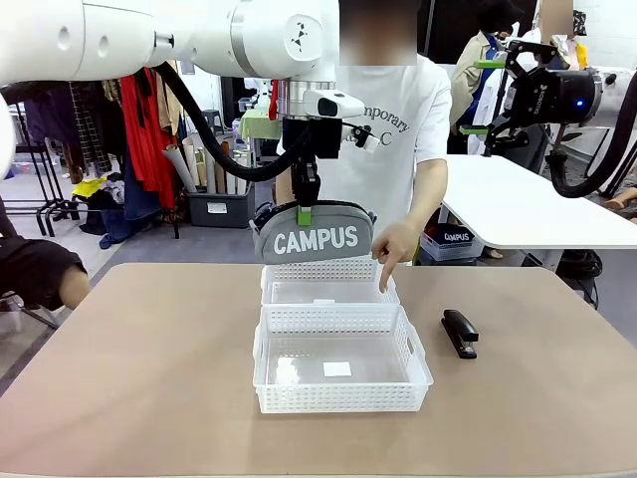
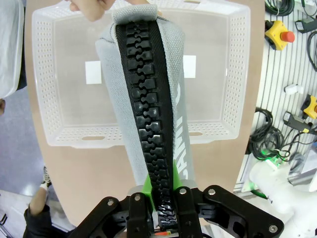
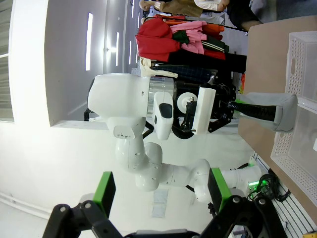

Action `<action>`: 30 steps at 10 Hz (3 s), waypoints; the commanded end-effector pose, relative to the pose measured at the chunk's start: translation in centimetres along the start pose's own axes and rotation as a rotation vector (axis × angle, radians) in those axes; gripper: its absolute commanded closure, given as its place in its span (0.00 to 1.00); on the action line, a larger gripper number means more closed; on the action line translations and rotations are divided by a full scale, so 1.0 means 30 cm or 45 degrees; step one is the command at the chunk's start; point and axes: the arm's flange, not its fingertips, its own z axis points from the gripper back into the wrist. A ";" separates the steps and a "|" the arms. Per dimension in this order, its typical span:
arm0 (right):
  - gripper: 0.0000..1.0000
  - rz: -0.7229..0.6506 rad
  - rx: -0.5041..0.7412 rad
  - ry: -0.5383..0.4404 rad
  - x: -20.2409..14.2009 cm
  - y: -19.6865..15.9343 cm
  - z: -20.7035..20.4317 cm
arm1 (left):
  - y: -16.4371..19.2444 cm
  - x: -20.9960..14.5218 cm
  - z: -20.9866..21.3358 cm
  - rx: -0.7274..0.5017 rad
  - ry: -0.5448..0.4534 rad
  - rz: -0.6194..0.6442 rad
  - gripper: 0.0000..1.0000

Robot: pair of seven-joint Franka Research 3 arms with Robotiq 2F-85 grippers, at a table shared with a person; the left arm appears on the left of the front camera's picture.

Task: Distribute items into two baskets.
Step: Place the picked Pencil pouch into the Organizing basket as instructed by the person.

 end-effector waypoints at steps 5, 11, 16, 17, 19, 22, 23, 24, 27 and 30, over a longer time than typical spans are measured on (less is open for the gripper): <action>0.00 0.004 0.001 0.000 -0.001 0.006 0.001 | -0.092 0.066 -0.209 -0.031 -0.026 -0.110 1.00; 0.00 0.004 0.001 0.000 -0.001 0.006 0.001 | -0.166 0.099 -0.452 -0.095 -0.019 -0.230 1.00; 0.00 0.004 0.001 0.000 -0.001 0.006 0.001 | -0.164 0.097 -0.615 -0.132 -0.027 -0.311 1.00; 0.00 0.004 0.001 0.000 -0.001 0.006 0.001 | -0.157 0.099 -0.642 -0.130 0.002 -0.295 1.00; 0.00 0.004 0.001 0.000 -0.001 0.006 0.001 | -0.145 0.101 -0.672 -0.150 0.005 -0.297 1.00; 0.00 0.004 0.001 0.000 -0.001 0.006 0.001 | -0.140 0.104 -0.675 -0.168 0.005 -0.305 0.81; 0.00 0.004 0.001 0.000 -0.001 0.006 0.001 | -0.140 0.104 -0.676 -0.168 0.007 -0.302 0.62; 0.00 0.004 0.001 0.000 -0.001 0.006 0.001 | -0.143 0.102 -0.674 -0.166 0.010 -0.301 0.42; 0.00 0.004 0.001 0.000 -0.001 0.006 0.001 | -0.151 0.112 -0.663 -0.155 0.032 -0.310 0.00; 0.00 0.004 0.001 0.000 -0.001 0.006 0.001 | -0.156 0.115 -0.663 -0.153 0.048 -0.322 0.00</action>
